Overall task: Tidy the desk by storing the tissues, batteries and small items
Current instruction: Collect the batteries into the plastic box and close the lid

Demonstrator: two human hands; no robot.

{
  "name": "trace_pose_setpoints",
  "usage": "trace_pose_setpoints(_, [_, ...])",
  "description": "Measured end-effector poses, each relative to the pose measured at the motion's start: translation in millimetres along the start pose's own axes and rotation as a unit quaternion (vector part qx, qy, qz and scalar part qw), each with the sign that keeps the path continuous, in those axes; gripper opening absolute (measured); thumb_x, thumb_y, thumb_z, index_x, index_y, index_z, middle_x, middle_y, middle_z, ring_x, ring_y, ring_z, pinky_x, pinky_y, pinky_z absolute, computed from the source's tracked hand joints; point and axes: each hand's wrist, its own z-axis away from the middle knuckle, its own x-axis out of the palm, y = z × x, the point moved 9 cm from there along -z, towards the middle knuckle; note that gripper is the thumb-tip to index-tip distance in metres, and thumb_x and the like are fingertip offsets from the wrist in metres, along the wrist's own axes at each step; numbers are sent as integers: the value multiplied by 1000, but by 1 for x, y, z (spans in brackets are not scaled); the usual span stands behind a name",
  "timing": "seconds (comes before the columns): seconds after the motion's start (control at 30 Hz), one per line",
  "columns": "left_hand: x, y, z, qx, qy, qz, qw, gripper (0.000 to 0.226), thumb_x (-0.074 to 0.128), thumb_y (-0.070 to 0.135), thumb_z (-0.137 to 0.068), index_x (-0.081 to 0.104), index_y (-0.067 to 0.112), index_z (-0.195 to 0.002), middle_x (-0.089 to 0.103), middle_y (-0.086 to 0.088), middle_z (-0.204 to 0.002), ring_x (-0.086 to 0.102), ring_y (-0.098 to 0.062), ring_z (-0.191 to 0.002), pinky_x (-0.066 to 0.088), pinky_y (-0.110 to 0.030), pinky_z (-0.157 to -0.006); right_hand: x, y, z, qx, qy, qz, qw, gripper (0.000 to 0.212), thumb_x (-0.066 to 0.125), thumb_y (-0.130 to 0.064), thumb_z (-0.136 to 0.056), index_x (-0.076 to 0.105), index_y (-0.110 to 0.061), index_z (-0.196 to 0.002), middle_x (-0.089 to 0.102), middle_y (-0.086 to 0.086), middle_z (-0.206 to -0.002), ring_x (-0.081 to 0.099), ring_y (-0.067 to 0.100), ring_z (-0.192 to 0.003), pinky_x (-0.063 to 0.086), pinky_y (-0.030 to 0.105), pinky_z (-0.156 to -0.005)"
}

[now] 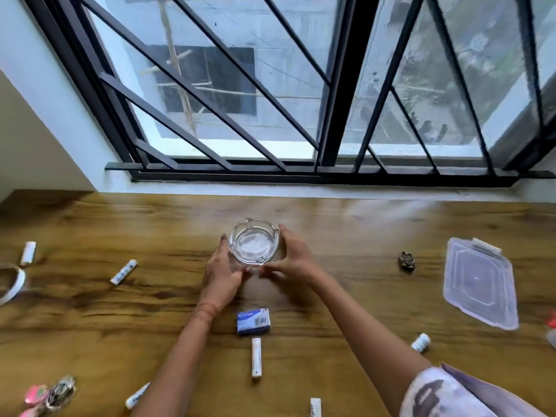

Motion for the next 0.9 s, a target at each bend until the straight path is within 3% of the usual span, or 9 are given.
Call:
trace_pose_setpoints(0.07, [-2,1,-3,11,18,9,1000,75,67,4,-78,30,8,-143,44,-16,-142,43,-29,-129,28,-22,-105,0,-1,-6,-16,16,-9,1000,83,85,-18,-59,44,-5,-130,54,12,-129,49,25,-119,30,13,-89])
trace_pose_setpoints(0.17, [-5,6,-3,29,38,18,999,70,68,2,-77,38,8,-140,52,-17,-134,50,-29,-122,33,-25,-103,-3,0,-6,-33,39,-29,998,80,87,-18,-54,50,-8,-124,60,8,-121,55,21,-110,33,11,-84])
trace_pose_setpoints(0.3, [-4,20,4,60,43,31,997,73,72,5,-74,39,9,-139,55,-15,-131,52,-27,-121,35,-22,-99,-18,4,5,-31,62,-41,997,88,89,-20,-52,48,-4,-128,60,12,-123,56,24,-112,35,16,-88])
trace_pose_setpoints(0.4, [-2,48,11,90,36,44,994,77,74,6,-73,37,9,-140,53,-15,-134,51,-25,-123,31,-18,-97,-41,11,20,-19,86,-47,995,98,89,-27,-51,42,-6,-135,55,8,-132,49,20,-122,30,11,-92])
trace_pose_setpoints(0.63, [35,152,34,181,19,88,979,80,81,13,-67,42,8,-137,54,-10,-132,54,-21,-120,34,-21,-100,-146,55,67,12,157,-49,986,99,91,-31,-45,47,-11,-132,55,5,-131,50,18,-121,37,21,-99])
trace_pose_setpoints(0.9, [151,287,55,253,-84,99,959,81,78,17,-70,38,9,-140,59,-14,-127,57,-25,-118,46,-40,-99,-286,137,150,60,256,-34,964,91,92,-26,-44,55,-11,-125,63,4,-116,51,7,-92,41,17,-79])
